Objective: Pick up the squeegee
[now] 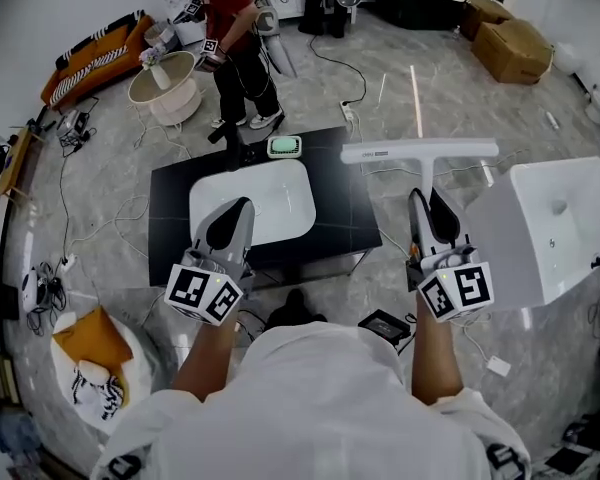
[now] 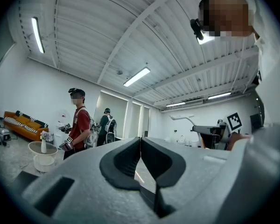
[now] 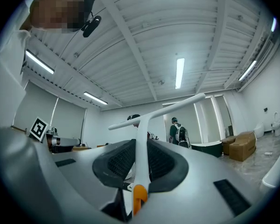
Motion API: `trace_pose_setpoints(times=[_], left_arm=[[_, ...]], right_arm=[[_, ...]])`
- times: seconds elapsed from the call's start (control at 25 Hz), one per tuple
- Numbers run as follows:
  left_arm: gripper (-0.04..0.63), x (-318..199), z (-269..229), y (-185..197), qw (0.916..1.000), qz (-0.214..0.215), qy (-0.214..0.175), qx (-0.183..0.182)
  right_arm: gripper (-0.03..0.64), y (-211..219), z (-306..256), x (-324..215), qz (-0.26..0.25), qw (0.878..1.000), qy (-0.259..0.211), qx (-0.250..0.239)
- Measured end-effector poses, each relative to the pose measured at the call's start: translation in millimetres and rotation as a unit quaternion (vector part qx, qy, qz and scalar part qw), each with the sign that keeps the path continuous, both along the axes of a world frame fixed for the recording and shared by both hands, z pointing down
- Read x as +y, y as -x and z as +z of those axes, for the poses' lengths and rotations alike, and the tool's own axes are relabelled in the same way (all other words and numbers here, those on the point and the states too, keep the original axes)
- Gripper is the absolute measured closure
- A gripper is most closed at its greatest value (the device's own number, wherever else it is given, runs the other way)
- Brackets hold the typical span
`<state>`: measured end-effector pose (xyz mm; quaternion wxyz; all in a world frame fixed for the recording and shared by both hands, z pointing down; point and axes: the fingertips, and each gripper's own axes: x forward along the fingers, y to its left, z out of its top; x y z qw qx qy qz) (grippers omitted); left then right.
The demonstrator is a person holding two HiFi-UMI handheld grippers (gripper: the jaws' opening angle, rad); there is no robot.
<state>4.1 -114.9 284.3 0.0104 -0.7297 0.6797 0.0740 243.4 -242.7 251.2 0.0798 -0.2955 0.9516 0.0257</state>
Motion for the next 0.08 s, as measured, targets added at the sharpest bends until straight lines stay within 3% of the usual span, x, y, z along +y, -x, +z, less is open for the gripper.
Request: trace_pose_setpoints(times=[0.08], left_arm=[[0.578,-6.8,-0.7,-2.9,1.0,0.003,-0.003,-0.001]], right_arm=[[0.538,-4.1,0.8,-4.7,0.001,1.0,0.0,-0.001]])
